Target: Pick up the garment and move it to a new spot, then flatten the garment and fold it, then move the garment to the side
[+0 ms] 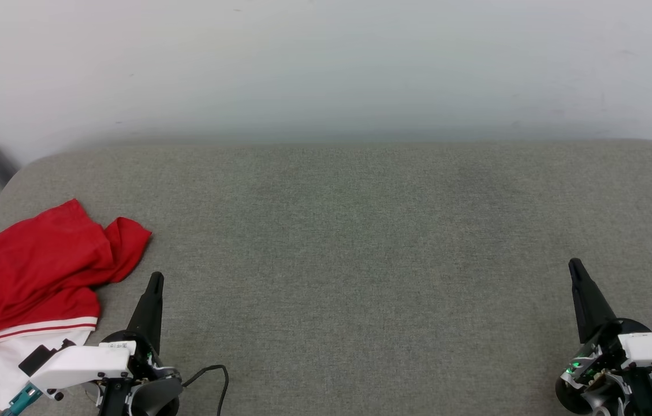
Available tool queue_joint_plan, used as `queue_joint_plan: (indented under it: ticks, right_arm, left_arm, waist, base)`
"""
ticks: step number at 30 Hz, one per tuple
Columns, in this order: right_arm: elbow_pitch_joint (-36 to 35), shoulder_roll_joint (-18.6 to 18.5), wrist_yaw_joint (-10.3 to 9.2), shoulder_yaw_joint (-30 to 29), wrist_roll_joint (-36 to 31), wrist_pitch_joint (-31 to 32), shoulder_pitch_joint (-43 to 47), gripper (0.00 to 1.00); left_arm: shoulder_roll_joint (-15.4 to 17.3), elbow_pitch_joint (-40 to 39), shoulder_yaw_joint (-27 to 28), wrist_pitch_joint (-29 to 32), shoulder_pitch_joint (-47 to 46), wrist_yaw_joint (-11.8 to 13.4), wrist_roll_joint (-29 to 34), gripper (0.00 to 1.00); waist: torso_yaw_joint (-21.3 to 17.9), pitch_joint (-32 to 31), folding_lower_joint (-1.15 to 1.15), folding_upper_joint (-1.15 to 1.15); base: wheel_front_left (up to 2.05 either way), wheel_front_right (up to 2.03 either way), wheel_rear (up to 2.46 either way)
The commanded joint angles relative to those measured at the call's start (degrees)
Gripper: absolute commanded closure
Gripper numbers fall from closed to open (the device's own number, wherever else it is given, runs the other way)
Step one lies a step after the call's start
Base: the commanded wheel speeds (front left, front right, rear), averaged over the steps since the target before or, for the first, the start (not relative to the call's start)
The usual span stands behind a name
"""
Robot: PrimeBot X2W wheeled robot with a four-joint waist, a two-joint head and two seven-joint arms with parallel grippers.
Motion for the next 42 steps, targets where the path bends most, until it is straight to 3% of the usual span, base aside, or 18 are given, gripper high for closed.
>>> queue_joint_plan:
  ticks: [1, 42]
  right_arm:
    - [0.1, 0.2, 0.00, 0.0, -0.3, 0.0, -0.7, 1.00]
    - [0.1, 0.2, 0.00, 0.0, -0.3, 0.0, -0.7, 1.00]
  left_arm:
    - [0.0, 0.0, 0.0, 0.0, -0.3, -0.2, -0.1, 1.00]
    - [0.0, 0.0, 0.0, 0.0, -0.3, -0.2, -0.1, 1.00]
  waist:
    - [0.0, 0.0, 0.00, 0.00]
    - [0.0, 0.0, 0.00, 0.00]
  base:
    - [0.00, 0.00, 0.00]
    - [0.00, 0.00, 0.00]
